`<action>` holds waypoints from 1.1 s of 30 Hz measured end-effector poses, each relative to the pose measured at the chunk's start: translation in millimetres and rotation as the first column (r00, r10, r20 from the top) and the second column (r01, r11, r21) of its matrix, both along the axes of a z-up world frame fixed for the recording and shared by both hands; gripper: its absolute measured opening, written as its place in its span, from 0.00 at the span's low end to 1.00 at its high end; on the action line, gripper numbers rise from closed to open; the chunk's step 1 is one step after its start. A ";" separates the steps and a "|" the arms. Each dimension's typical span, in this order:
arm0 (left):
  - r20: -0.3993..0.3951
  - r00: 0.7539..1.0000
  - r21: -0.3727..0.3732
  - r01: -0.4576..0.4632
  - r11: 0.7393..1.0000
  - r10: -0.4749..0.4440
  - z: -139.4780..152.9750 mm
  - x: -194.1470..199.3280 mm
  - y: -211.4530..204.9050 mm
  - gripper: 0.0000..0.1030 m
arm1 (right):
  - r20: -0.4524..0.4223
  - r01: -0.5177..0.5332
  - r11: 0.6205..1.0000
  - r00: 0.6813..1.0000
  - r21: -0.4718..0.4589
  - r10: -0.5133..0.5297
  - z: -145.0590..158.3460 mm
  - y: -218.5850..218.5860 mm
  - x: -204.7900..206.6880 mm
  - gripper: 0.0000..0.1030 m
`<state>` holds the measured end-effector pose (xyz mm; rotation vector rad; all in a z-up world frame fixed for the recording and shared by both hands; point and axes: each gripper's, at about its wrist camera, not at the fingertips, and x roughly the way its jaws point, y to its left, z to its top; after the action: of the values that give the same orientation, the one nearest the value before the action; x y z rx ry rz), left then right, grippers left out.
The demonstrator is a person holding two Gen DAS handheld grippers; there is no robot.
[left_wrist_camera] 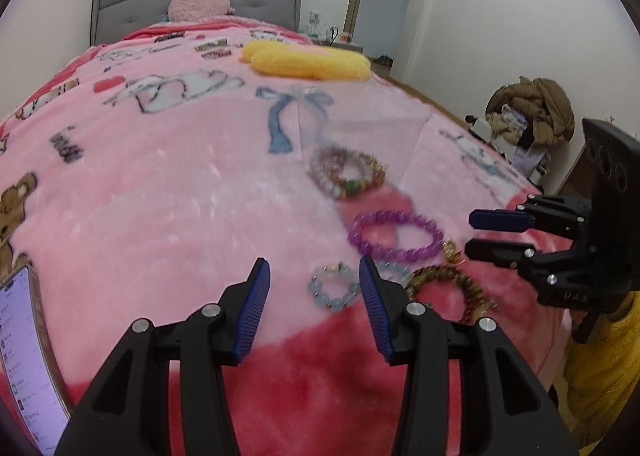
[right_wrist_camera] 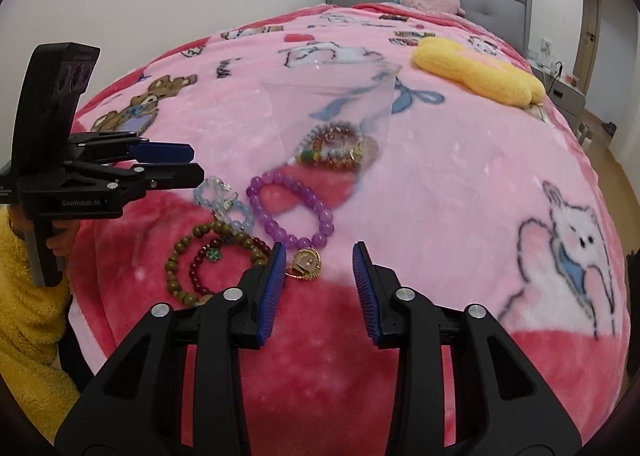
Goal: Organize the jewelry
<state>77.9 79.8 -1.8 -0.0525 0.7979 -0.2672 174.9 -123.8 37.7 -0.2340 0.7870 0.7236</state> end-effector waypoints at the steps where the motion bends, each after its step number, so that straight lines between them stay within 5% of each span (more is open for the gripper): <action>1: -0.007 1.000 -0.002 -0.009 1.000 0.009 -2.9 2.0 1.7 0.44 | -0.002 0.000 1.000 1.000 -0.001 0.000 -0.7 -0.4 0.3 0.25; 13: -0.028 0.999 0.004 0.020 1.000 -0.019 -17.2 3.4 -1.3 0.44 | -0.063 -0.024 1.000 0.998 0.003 0.024 -11.1 7.2 12.7 0.17; 16: -0.025 0.999 -0.001 0.020 1.000 -0.020 -17.1 3.1 -1.3 0.38 | -0.076 -0.034 0.999 0.996 0.010 0.035 -13.3 8.4 12.6 0.13; 22: 0.002 0.999 0.041 0.044 0.998 -0.044 -15.8 -1.0 -12.9 0.09 | -0.063 -0.036 0.999 0.997 0.021 0.038 -12.2 7.1 7.7 0.04; 33: 0.057 0.998 0.041 0.010 0.999 -0.013 -1.1 -11.5 -13.2 0.07 | -0.023 -0.042 0.999 0.999 0.022 0.043 -1.0 1.4 -4.2 0.02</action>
<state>66.4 66.6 -2.9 -0.0021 0.7466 -0.2624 170.7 -122.4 36.6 -0.2234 0.7982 0.7757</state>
